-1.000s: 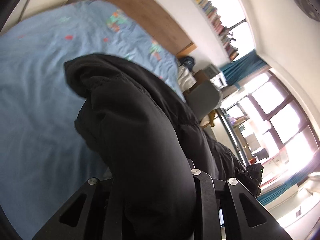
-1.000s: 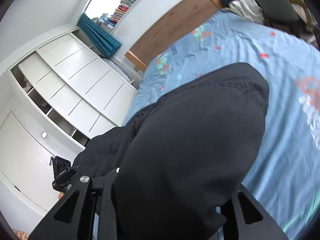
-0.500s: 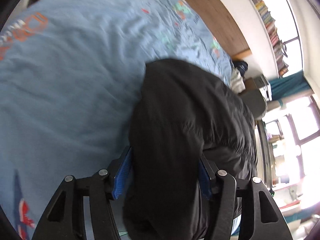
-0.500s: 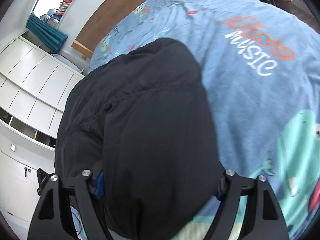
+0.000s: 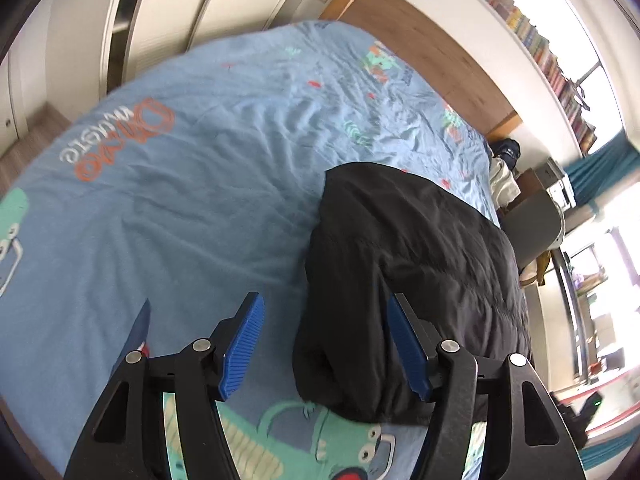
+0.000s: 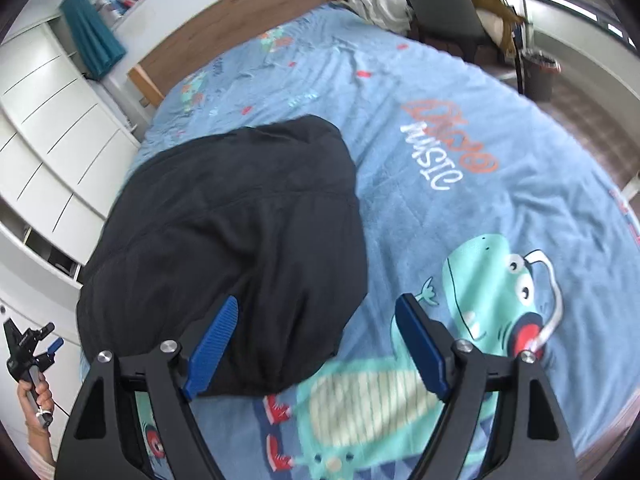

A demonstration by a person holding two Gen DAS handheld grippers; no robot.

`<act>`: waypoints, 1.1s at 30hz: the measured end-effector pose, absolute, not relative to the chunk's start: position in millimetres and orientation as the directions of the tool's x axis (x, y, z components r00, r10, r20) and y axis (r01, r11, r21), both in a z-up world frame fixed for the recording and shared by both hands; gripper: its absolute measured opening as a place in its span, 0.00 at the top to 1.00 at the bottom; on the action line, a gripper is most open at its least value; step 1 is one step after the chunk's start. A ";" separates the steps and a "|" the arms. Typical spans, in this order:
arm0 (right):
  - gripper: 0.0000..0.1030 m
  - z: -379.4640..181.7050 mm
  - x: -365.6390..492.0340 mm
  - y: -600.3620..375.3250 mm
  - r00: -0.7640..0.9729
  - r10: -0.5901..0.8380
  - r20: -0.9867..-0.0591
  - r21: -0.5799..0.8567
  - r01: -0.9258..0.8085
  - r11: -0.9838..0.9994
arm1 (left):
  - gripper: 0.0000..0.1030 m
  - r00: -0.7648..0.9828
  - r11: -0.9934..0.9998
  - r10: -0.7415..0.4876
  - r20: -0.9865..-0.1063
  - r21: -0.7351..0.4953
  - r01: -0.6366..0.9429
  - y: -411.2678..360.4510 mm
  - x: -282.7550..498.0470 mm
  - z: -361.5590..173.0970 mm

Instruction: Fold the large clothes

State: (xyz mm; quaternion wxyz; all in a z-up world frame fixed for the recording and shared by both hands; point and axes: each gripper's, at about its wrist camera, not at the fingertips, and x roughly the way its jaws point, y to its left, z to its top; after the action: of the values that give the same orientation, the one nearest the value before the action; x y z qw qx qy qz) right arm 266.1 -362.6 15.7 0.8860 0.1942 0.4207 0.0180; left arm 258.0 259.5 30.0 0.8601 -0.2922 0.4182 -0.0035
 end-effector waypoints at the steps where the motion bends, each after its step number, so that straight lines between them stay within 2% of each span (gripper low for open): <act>1: 0.22 22.6 260.0 -356.5 0.651 0.186 -0.736 0.346 0.126 0.930 | 0.39 0.657 0.840 -0.239 -0.715 -0.492 -0.229 251.5 250.1 34.6; 6: 0.22 50.8 214.6 -325.0 0.684 0.155 -0.713 0.281 0.077 0.957 | 0.38 0.658 0.905 -0.203 -0.726 -0.396 -0.157 208.6 215.5 47.3; 10: 0.22 59.4 183.2 -301.5 0.700 0.144 -0.700 0.239 0.039 0.970 | 0.28 0.652 0.944 -0.161 -0.741 -0.308 -0.117 170.3 183.8 58.0; 16: 0.22 63.8 137.0 -266.4 0.716 0.124 -0.687 0.187 0.009 0.982 | 0.23 0.701 0.979 -0.065 -0.710 -0.182 -0.093 121.3 134.1 77.8; 20: 0.22 66.3 109.1 -250.2 0.730 0.093 -0.678 0.143 0.006 0.990 | 0.22 0.723 0.986 -0.042 -0.689 -0.147 -0.083 100.1 109.3 86.6; 22: 0.22 67.5 97.8 -245.3 0.737 0.079 -0.671 0.125 0.008 0.992 | 0.17 0.738 0.988 -0.029 -0.674 -0.131 -0.080 92.6 98.2 90.6; 26: 0.22 69.9 76.2 -234.0 0.751 0.042 -0.659 0.074 0.009 0.997 | 0.15 0.765 0.990 -0.008 -0.644 -0.111 -0.083 81.1 78.7 97.8; 28: 0.22 72.6 68.9 -227.9 0.755 0.035 -0.654 0.063 0.007 0.998 | 0.07 0.771 0.989 0.000 -0.636 -0.112 -0.092 78.1 71.8 98.7; 30: 0.22 75.7 60.7 -223.1 0.762 0.037 -0.647 0.067 0.009 0.998 | 0.07 0.778 0.990 0.012 -0.628 -0.102 -0.097 74.3 65.7 99.9; 32: 0.19 78.6 53.5 -218.1 0.769 0.038 -0.639 0.070 0.009 0.997 | 0.05 0.784 0.992 0.024 -0.621 -0.084 -0.097 70.3 60.4 101.9; 33: 0.11 80.0 50.8 -215.3 0.771 0.034 -0.635 0.065 0.010 0.998 | 0.03 0.789 0.992 0.033 -0.613 -0.076 -0.101 68.9 57.3 103.5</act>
State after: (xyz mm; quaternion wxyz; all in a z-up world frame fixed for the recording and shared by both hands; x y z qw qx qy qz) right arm 50.8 -215.3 80.0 0.9406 0.0322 0.3380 0.0063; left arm 57.3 68.9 103.5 0.9444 -0.0525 0.3227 0.0357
